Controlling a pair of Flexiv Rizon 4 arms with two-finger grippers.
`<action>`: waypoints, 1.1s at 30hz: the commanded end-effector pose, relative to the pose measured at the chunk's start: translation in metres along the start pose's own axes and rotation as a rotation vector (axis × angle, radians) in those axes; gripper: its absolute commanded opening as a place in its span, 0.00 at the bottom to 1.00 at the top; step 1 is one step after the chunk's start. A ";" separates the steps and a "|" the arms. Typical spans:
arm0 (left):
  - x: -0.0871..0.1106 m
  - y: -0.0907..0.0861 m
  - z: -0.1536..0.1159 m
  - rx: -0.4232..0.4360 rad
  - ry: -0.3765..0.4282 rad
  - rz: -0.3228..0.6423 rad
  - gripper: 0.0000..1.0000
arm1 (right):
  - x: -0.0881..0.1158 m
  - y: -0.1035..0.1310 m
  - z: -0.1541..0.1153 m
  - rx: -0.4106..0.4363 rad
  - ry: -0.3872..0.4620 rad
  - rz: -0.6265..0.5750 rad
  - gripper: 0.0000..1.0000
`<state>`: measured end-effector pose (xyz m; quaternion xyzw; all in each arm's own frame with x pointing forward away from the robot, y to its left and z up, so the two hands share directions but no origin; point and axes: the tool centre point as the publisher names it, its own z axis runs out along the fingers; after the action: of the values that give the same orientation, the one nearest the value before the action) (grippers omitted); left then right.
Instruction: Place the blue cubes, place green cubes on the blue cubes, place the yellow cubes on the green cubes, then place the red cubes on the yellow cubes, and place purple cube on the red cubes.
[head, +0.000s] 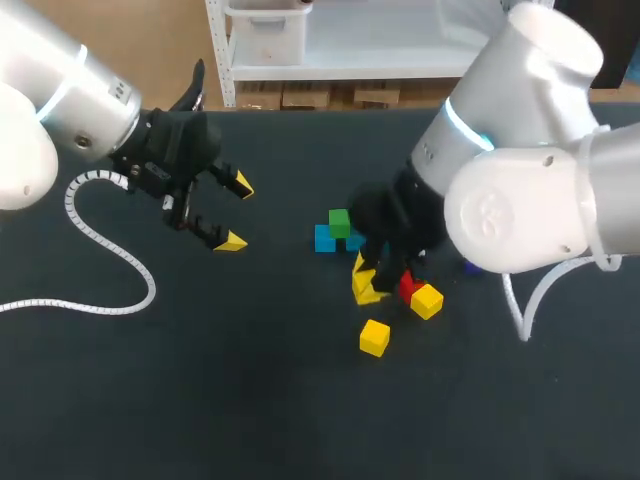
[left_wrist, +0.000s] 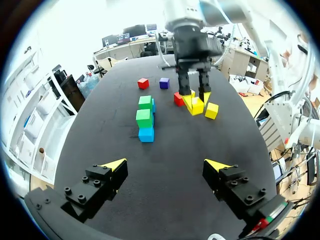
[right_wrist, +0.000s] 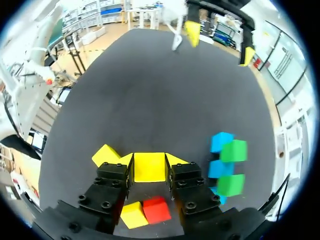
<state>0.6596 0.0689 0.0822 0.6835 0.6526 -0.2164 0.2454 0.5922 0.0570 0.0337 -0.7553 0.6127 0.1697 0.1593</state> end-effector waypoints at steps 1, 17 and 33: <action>0.001 0.001 0.000 0.001 -0.002 0.003 1.00 | -0.013 0.005 -0.029 0.062 0.038 0.019 0.00; 0.001 0.001 0.000 0.001 -0.002 0.003 1.00 | -0.023 -0.054 -0.064 0.197 0.058 0.205 0.00; 0.001 0.001 0.000 0.001 -0.002 0.003 1.00 | -0.006 -0.092 -0.053 0.243 0.082 0.228 0.00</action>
<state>0.6596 0.0689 0.0822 0.6834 0.6526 -0.2165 0.2454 0.6788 0.0561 0.0922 -0.6622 0.7165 0.0789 0.2047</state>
